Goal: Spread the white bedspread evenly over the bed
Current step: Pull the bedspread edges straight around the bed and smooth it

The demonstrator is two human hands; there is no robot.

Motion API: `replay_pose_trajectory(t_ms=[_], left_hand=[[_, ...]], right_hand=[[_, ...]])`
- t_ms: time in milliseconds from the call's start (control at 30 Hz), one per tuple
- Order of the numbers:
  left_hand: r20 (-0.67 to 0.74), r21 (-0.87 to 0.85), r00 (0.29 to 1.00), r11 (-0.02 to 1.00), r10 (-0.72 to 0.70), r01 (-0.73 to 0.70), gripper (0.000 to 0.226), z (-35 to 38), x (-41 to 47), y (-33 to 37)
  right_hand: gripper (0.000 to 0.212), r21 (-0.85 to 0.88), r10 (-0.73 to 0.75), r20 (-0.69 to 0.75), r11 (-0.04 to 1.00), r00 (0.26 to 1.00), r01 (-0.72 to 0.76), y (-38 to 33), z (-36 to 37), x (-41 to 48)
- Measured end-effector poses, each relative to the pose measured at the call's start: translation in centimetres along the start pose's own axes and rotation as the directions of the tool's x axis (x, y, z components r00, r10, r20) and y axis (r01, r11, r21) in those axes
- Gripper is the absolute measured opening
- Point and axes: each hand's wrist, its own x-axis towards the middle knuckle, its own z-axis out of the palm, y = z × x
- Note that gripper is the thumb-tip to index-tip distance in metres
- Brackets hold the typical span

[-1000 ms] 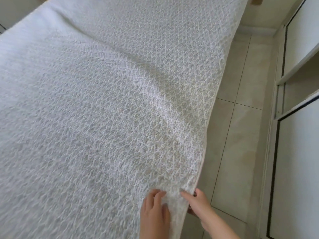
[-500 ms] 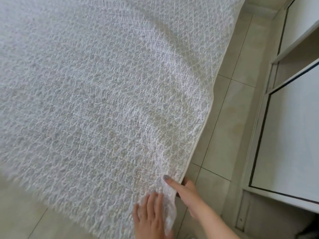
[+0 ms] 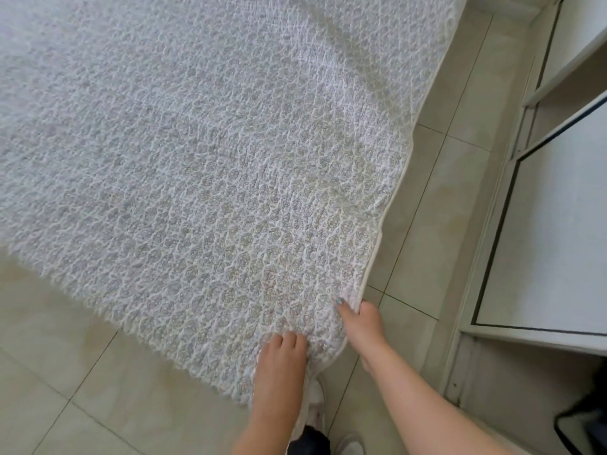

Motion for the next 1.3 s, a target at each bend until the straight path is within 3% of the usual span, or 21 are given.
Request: replay_pose_trajectory(t_ms=[100,167,300,400,467,567,633,733,833,933,1067,1167,1300], left_hand=[[0.051,-0.015,0.998,1.000,-0.024,0.025,0.023,-0.9,-0.2,0.2],[0.081,-0.012,0.996,0.999,-0.033,0.034,0.024,-0.8,-1.3,0.0],[0.134,-0.039,0.989,0.997,-0.066,0.072,0.022,-0.4,-3.8,-0.4],[0.107,-0.161,0.991,0.982,-0.084,0.100,0.023,-0.7,-4.4,-1.4],[0.084,-0.254,0.995,0.964,-0.059,0.078,0.028,-1.1,-5.4,-2.4],[0.061,-0.350,0.997,0.934,-0.050,0.068,0.038,-1.5,-7.4,-4.5],[0.048,-0.419,0.993,0.901,-0.105,0.115,0.034,-2.3,-8.7,-6.7],[0.078,-0.563,0.977,0.800,-0.198,0.208,0.025,-3.5,-10.0,-11.7],[0.101,-0.647,0.971,0.727,-0.218,0.230,0.023,-4.4,-11.3,-16.7],[0.111,-0.704,0.965,0.666,-0.238,0.246,0.021,-5.2,-13.4,-23.3],[0.127,-0.682,0.972,0.694,-0.197,0.229,0.024,-6.2,-17.5,-33.7],[0.141,-0.629,0.976,0.746,-0.165,0.218,0.029,-7.8,-20.3,-40.7],[0.128,-0.649,0.971,0.724,-0.202,0.236,0.028,-10.4,-22.6,-51.0]], right_hand=[[0.063,-0.058,0.041,0.112,0.998,0.993,-0.035,1.5,0.4,-1.8],[0.057,-0.087,0.044,0.103,0.996,0.994,-0.035,2.8,0.6,-2.7],[0.035,-0.028,0.058,0.002,0.998,0.998,-0.058,5.0,1.8,-4.3],[0.018,-0.019,0.019,-0.108,1.000,0.994,-0.021,5.0,2.8,-5.1],[0.024,-0.070,-0.025,-0.182,0.997,0.983,0.013,4.7,3.6,-5.8],[0.049,-0.139,-0.152,-0.352,0.984,0.923,0.109,3.7,4.4,-7.4],[0.043,-0.140,-0.237,-0.431,0.971,0.871,0.195,2.3,5.2,-8.7],[0.019,-0.077,-0.277,-0.372,0.960,0.886,0.268,0.1,8.1,-10.9],[0.020,-0.088,-0.357,-0.372,0.933,0.857,0.350,-1.6,12.0,-12.6],[0.013,-0.054,-0.356,-0.210,0.934,0.910,0.353,-2.5,18.3,-15.0],[0.009,-0.019,-0.299,-0.019,0.954,0.954,0.299,-2.7,29.2,-18.6],[0.009,0.008,-0.178,0.060,0.984,0.982,0.178,-3.3,38.0,-20.7],[0.010,0.077,-0.081,0.163,0.995,0.983,0.069,-6.7,51.0,-23.9]])
